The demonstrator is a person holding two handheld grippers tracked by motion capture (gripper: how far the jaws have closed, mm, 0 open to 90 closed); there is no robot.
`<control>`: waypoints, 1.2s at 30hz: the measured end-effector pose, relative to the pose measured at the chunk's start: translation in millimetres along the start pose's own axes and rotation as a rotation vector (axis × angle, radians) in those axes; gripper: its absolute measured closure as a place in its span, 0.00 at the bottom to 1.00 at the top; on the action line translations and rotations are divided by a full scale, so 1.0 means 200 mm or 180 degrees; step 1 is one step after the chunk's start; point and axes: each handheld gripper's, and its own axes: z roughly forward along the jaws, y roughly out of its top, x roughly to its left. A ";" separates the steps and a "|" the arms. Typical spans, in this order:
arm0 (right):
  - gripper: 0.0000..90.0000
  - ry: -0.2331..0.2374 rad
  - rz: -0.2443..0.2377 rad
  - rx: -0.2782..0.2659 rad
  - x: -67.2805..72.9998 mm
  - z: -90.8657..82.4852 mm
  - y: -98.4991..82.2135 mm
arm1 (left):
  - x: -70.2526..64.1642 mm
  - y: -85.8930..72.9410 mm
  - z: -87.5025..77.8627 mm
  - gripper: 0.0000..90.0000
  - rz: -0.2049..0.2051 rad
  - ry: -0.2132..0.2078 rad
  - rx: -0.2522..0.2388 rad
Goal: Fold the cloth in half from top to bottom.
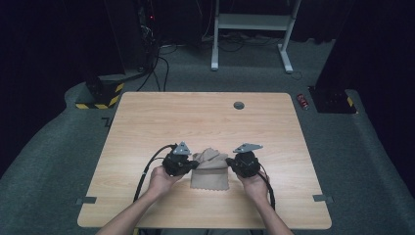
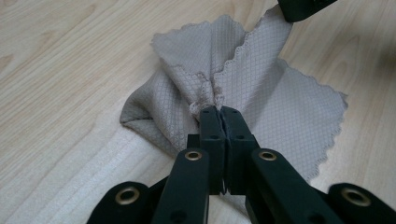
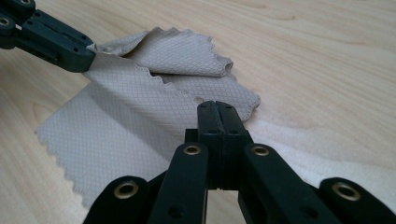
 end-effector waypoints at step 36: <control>1.00 0.0140 -0.0080 0.0031 0.14 -0.05 -0.24 | -0.17 -0.18 -0.05 0.97 0.0319 0.0063 0.0024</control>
